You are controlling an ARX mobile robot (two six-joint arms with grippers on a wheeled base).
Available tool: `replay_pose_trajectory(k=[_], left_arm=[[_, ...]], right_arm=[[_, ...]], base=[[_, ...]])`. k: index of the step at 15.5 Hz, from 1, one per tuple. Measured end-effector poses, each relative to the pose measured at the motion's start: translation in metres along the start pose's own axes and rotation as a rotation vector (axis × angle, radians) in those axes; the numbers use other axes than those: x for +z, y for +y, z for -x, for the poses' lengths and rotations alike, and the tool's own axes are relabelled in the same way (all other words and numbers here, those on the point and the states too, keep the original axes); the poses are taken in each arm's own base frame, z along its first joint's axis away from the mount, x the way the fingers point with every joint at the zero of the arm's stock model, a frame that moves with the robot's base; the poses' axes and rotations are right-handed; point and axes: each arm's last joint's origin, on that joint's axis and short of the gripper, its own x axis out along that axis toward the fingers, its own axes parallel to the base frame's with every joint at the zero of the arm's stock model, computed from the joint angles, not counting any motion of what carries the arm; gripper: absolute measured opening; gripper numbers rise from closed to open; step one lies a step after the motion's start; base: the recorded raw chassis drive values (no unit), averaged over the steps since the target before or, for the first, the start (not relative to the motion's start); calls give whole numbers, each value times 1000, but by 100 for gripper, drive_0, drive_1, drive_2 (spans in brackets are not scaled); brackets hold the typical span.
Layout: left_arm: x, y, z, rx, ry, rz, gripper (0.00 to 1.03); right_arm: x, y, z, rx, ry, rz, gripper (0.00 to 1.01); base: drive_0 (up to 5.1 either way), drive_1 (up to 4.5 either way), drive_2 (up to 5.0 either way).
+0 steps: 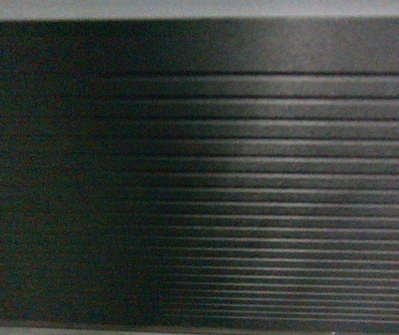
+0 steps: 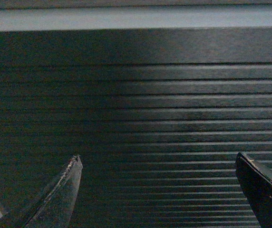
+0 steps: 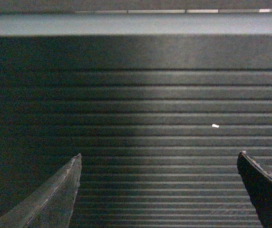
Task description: Place dark red mango on scale at checkout
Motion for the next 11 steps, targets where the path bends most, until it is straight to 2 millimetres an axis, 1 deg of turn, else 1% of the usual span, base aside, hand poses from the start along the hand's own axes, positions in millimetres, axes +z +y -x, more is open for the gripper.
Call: replay_pose_trajectory(k=[11], left_arm=[[0,0,0,0,2,0,98]], right_arm=[[0,0,0,0,1,0,98]], base=[[0,0,0]])
